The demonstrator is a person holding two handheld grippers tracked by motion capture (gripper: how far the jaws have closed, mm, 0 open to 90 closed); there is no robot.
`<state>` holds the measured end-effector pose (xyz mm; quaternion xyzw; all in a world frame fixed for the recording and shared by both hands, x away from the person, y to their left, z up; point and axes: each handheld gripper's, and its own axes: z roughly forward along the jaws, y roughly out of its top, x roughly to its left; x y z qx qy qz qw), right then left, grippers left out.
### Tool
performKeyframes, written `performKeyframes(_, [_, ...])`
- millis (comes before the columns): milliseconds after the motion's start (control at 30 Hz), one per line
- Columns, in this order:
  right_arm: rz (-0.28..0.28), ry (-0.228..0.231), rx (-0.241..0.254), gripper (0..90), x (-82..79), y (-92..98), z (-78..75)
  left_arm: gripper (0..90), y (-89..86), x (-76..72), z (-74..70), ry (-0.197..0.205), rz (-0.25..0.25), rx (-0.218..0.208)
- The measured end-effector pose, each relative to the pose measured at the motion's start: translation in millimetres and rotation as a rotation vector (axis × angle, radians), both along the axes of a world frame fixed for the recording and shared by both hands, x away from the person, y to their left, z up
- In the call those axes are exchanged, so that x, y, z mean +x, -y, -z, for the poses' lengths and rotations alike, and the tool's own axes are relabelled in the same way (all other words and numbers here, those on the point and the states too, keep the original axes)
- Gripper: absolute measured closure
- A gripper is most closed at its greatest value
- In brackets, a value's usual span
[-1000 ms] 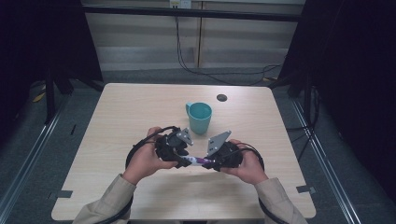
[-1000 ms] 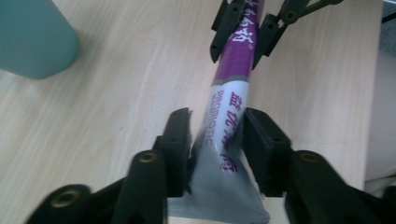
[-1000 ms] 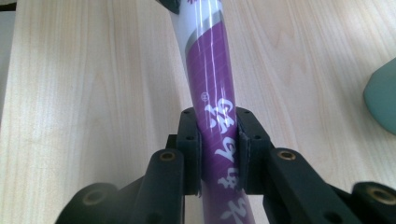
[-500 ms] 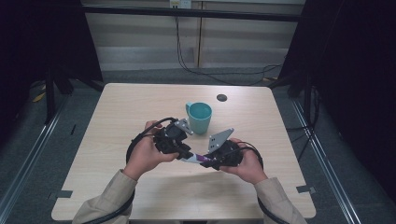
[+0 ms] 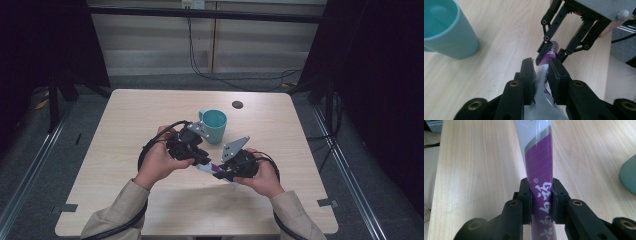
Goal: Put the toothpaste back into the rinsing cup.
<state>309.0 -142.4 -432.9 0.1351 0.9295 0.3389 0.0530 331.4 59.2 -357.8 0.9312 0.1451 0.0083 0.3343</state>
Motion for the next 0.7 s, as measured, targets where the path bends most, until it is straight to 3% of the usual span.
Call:
performKeyframes(67, [-0.001, 0.0, -0.005, 74.5, -0.1, 0.5, -0.4, 72.8, -1.7, 0.5, -1.6, 0.01, -0.009, -0.013])
performKeyframes(100, [-0.003, 0.012, -0.026, 74.6, -0.3, 1.1, 0.8, 66.2, -3.7, 1.3, -3.6, 0.011, -0.027, -0.03])
performKeyframes(167, [-0.004, 0.008, -0.03, 74.6, -0.4, 2.0, 1.5, 66.0, -8.2, 2.7, -7.2, 0.022, -0.032, -0.066])
performKeyframes(233, [0.008, -0.004, -0.017, 74.6, 0.1, 6.0, 3.8, 59.4, -12.0, 2.6, -9.7, 0.036, -0.041, -0.073])
performKeyframes(300, [0.016, -0.005, -0.008, 74.7, 0.6, 9.6, 5.4, 54.3, -16.7, 4.0, -9.5, 0.025, -0.054, -0.098])
performKeyframes(433, [0.04, -0.008, 0.01, 74.7, 1.6, 19.1, 5.4, 45.4, -31.5, 8.9, -3.9, 0.003, -0.127, -0.153])
performKeyframes(533, [0.061, -0.007, 0.044, 74.6, 3.0, 25.8, 3.5, 40.1, -38.7, 12.0, 0.9, -0.031, -0.149, -0.175])
performKeyframes(633, [0.084, -0.009, 0.066, 74.6, 4.5, 29.7, 2.9, 38.3, -45.9, 12.7, 8.0, -0.005, -0.165, -0.14])
performKeyframes(700, [0.094, -0.013, 0.088, 74.6, 6.1, 32.9, 2.2, 36.0, -50.1, 12.9, 14.8, -0.02, -0.179, -0.157])
